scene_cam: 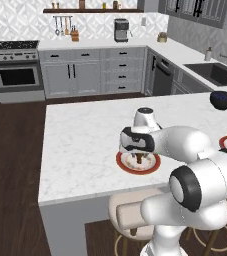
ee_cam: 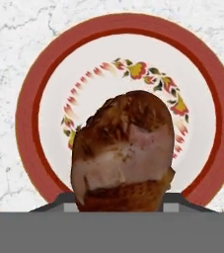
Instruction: Pick the chicken drumstick and lemon from their plates and place them in the bowl. Then put the bowl in the fridge.
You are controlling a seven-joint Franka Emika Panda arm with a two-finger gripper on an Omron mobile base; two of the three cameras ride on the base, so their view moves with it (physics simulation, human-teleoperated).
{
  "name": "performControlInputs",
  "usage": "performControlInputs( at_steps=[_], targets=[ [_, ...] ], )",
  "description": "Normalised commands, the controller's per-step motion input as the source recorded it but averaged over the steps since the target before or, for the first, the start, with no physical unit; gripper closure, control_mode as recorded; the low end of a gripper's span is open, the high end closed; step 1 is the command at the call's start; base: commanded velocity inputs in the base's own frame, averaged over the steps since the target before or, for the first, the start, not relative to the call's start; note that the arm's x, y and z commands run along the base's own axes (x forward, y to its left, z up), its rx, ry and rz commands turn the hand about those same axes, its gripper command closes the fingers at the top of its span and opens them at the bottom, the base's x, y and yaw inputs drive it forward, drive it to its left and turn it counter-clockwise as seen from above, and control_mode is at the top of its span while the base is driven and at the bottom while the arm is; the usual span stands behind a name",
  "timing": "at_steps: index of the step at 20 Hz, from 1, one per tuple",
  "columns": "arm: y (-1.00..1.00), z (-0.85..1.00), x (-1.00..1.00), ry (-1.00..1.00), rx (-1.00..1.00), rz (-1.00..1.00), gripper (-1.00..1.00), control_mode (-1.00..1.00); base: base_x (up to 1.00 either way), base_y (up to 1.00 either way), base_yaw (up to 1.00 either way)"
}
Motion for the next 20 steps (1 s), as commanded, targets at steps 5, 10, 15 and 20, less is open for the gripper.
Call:
performControlInputs(
  at_steps=[5,10,15,20],
  targets=[
    [-0.15,1.00,-0.06,0.19,-0.05,0.00,1.00,-1.00,0.00,0.00,0.00],
    [-0.47,0.90,0.00,0.00,-0.09,0.00,1.00,-1.00,0.00,0.00,0.00],
    [-0.93,0.10,0.03,0.11,-0.09,0.00,1.00,-1.00,0.00,0.00,0.00],
    [-1.00,0.02,0.00,0.02,0.00,0.00,1.00,-1.00,0.00,0.00,0.00]
  ],
)
